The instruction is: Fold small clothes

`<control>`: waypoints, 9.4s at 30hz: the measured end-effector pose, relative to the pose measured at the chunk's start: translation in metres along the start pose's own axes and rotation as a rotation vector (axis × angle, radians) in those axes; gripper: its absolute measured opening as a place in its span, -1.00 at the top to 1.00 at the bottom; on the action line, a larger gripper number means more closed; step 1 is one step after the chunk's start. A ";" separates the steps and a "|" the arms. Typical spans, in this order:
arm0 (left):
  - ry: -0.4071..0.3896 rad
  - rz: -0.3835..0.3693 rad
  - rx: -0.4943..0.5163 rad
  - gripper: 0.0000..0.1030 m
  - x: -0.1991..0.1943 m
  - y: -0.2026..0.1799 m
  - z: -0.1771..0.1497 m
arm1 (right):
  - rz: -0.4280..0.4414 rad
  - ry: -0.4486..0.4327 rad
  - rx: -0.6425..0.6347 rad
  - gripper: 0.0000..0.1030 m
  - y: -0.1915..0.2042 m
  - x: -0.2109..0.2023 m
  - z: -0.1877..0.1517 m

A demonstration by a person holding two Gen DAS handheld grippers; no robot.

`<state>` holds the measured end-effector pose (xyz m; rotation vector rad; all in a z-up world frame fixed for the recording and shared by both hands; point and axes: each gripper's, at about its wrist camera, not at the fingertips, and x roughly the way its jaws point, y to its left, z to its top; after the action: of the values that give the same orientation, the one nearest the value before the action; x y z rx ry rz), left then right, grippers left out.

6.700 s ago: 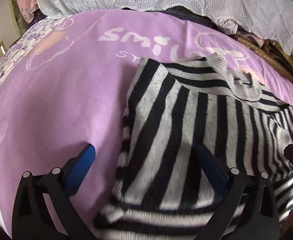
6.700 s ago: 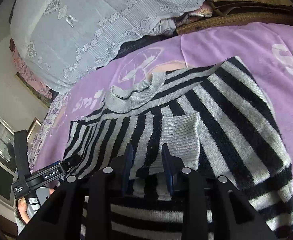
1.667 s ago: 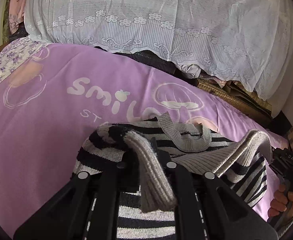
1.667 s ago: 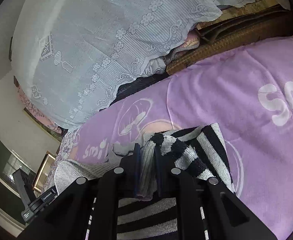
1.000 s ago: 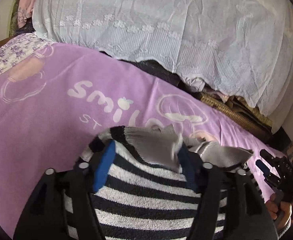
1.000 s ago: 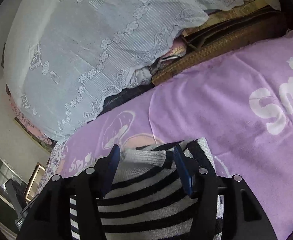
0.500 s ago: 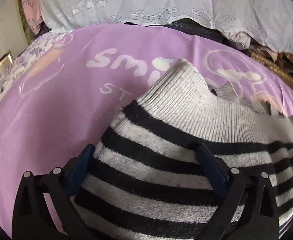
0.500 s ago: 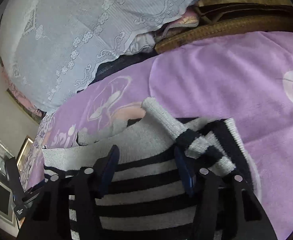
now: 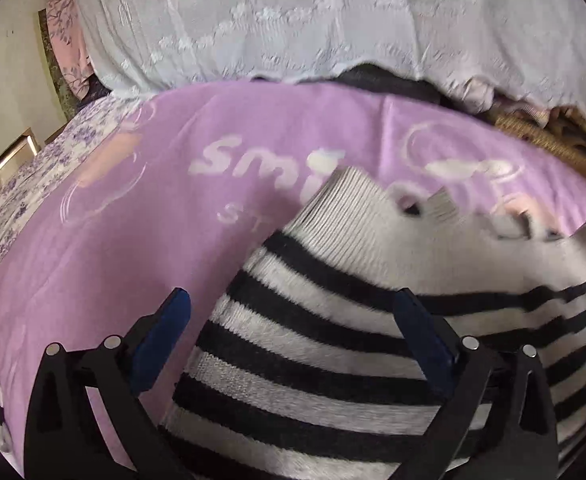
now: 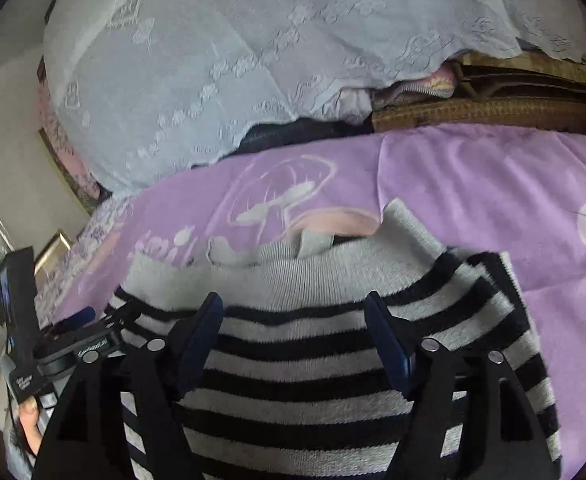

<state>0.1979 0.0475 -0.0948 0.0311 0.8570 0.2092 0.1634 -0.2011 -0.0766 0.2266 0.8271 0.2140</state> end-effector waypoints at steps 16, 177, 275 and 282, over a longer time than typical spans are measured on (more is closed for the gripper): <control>-0.055 -0.145 0.140 -0.91 -0.060 -0.030 -0.035 | -0.211 -0.084 -0.163 -0.70 0.033 -0.048 -0.050; -0.056 -0.121 0.108 -0.91 -0.028 -0.004 -0.021 | 0.041 -0.213 0.325 -0.86 -0.072 -0.047 -0.028; 0.027 -0.200 0.106 -0.92 -0.062 -0.076 -0.049 | -0.008 -0.147 0.814 -0.42 -0.108 -0.083 -0.087; -0.005 -0.163 0.163 -0.92 -0.055 -0.084 -0.060 | -0.127 -0.208 0.644 -0.39 -0.091 -0.068 -0.075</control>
<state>0.1320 -0.0485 -0.1017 0.1140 0.8659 -0.0139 0.0713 -0.2982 -0.1038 0.7844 0.6799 -0.2014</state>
